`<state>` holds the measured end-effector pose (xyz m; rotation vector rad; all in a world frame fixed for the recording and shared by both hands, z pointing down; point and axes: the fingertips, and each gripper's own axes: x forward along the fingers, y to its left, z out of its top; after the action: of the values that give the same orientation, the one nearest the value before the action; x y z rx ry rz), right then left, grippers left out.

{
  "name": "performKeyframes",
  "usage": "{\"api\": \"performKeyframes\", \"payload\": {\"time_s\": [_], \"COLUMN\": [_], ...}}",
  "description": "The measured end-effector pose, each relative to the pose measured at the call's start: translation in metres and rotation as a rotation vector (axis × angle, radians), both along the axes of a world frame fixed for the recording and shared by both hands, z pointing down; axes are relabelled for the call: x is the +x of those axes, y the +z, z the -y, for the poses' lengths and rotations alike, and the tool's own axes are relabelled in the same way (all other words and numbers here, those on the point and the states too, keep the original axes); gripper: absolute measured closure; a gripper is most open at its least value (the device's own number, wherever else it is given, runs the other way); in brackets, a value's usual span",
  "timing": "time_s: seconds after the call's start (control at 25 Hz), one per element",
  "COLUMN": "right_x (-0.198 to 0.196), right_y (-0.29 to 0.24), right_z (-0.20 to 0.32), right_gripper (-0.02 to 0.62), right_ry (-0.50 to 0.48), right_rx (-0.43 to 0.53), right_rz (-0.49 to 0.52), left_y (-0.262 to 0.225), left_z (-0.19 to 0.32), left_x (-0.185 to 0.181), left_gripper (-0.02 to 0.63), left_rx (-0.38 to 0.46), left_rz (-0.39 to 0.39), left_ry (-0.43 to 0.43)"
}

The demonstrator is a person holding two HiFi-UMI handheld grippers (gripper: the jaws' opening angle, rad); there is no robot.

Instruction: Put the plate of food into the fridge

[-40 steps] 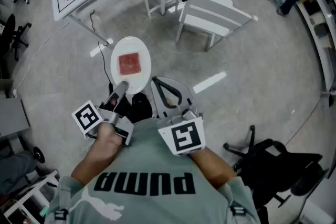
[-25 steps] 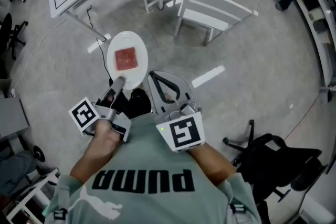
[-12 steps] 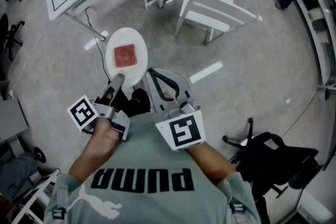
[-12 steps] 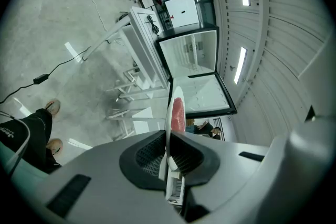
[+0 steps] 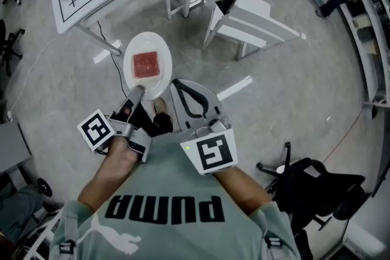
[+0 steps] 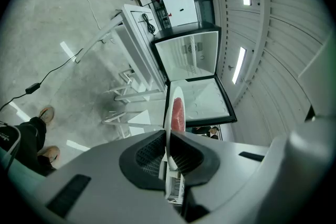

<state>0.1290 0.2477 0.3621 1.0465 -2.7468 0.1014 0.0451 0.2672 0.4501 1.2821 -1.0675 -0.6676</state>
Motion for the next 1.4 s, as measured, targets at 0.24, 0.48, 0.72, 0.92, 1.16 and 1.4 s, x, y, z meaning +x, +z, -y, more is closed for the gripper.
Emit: {"api": "performKeyframes", "payload": {"time_s": [0.24,0.48,0.72,0.92,1.16,1.4], "right_x": [-0.023,-0.045,-0.061,-0.071,-0.084,-0.087], "right_y": [-0.003,-0.011,-0.019,-0.02,-0.021,-0.014], "right_z": [0.016,0.031,0.043,0.05,0.061,0.087], "right_gripper": [0.591,0.591,0.591,0.591,0.591,0.591], "right_ry": [0.014,0.041,0.072,0.087,0.071,0.04], "right_rx": [0.008,0.033,0.053,0.064,0.068,0.055], "right_rz": [0.008,0.002,-0.001,0.004,0.005,0.014], "left_y": [-0.002,-0.006,-0.011,-0.013,-0.014,-0.009], "left_z": [0.017,0.033,0.046,0.053,0.062,0.082], "left_x": [-0.025,-0.049,-0.068,-0.08,-0.095,-0.098], "left_gripper": [0.58,0.581,0.581,0.581,0.581,0.581], "left_rx": [0.016,0.033,0.05,0.061,0.061,0.044], "left_rz": [0.001,0.005,0.008,0.011,0.015,0.018], "left_ry": [0.002,0.018,0.042,0.053,0.032,0.002]}}
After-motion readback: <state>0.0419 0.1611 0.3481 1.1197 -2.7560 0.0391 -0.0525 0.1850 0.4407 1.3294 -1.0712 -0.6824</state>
